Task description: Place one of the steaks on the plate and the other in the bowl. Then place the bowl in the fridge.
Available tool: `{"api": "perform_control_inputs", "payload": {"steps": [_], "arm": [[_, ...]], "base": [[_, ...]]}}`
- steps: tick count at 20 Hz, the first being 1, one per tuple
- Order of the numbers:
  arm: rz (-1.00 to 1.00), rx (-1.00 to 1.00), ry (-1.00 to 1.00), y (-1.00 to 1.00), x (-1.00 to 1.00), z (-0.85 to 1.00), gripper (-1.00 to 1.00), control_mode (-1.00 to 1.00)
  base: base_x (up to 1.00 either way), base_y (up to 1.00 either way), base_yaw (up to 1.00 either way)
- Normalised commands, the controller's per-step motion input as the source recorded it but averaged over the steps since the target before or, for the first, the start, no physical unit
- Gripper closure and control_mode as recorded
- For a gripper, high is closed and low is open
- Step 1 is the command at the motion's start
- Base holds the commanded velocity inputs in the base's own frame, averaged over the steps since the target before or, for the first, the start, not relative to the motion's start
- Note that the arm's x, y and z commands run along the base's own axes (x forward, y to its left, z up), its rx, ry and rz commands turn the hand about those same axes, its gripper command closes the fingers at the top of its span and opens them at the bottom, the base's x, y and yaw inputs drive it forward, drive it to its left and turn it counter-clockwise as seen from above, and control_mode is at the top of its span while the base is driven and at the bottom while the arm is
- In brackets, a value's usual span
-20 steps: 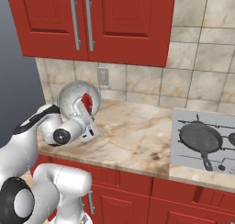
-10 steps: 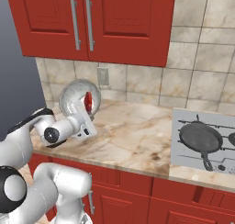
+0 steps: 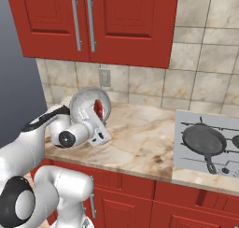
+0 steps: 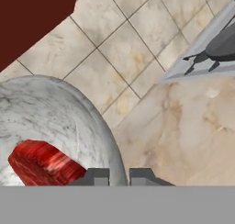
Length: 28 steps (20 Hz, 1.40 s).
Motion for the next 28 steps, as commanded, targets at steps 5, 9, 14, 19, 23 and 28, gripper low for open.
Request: {"api": "perform_control_inputs", "payload": {"steps": [5, 9, 14, 19, 23, 28], "arm": [[0.11, -0.04, 0.49, -0.16, -0.16, 1.0, 1.0, -1.0], [0.11, -0.01, 0.49, -0.1, -0.16, 1.0, 1.0, -1.0], [0.11, 0.0, 0.45, -0.06, -0.08, 1.0, 1.0, -1.0], [0.08, 0.0, 0.29, -0.02, -0.3, 1.0, 1.0, -1.0], [0.08, 0.0, 0.36, 0.0, -0.42, 1.0, 1.0, -1.0], [0.07, 0.0, 0.61, 0.0, -0.19, 1.0, 1.0, -1.0]], "base": [[0.0, 0.0, 0.0], [0.0, 0.0, 0.0], [0.0, 0.0, 0.0], [0.0, 0.0, 0.0], [0.0, 0.0, 0.0], [0.0, 0.0, 0.0]]}}
